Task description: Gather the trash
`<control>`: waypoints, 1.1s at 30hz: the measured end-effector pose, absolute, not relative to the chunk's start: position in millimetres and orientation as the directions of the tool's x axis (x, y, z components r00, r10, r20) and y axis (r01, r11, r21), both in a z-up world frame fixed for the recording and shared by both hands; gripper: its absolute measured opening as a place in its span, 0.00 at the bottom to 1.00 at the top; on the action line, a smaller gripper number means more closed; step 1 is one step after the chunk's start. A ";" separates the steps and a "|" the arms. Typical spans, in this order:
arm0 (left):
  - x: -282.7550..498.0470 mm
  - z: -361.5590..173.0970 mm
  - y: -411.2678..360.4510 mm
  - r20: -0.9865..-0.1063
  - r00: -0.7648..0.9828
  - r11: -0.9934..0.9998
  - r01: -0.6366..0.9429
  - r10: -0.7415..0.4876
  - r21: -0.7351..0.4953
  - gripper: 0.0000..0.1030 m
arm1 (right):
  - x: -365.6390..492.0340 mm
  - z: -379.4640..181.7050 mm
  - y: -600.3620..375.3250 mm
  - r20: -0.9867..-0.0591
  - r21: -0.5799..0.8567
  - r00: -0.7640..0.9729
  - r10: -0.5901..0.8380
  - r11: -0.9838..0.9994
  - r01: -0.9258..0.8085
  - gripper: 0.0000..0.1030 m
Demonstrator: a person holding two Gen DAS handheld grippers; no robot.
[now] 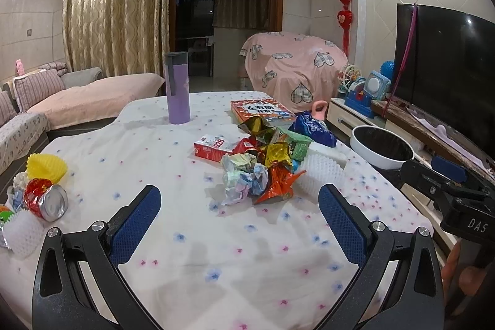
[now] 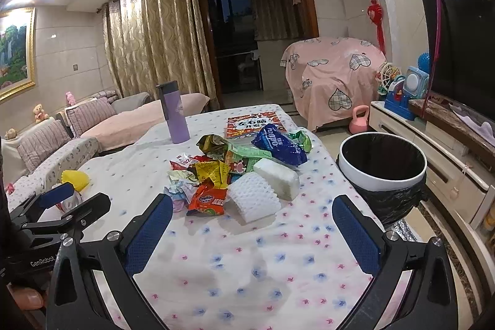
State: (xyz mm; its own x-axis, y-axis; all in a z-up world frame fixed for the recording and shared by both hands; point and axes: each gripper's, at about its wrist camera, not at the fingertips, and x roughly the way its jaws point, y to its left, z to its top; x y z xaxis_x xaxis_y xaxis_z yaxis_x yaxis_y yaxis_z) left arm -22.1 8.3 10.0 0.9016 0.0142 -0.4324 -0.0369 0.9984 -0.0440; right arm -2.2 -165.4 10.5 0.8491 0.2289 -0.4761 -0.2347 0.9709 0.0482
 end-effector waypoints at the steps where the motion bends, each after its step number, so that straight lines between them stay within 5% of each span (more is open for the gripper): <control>1: -22.0 9.6 8.3 -0.433 0.901 0.998 -0.036 0.014 -0.043 1.00 | -2.1 10.3 -165.4 -0.476 0.049 0.849 0.229 0.971 -0.235 1.00; 33: 13.6 -7.5 22.8 -0.528 0.849 0.995 -0.040 -0.017 -0.096 0.96 | 17.3 -2.5 -167.4 -0.528 0.088 0.810 0.256 0.965 -0.247 1.00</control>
State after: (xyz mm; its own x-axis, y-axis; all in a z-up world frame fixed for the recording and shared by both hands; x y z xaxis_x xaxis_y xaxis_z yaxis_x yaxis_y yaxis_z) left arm 13.6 22.8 -7.5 0.8492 -0.0169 -0.5278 -0.0397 0.9946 -0.0957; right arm 17.3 -167.4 -2.5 0.8099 0.2558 -0.5278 -0.2472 0.9649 0.0883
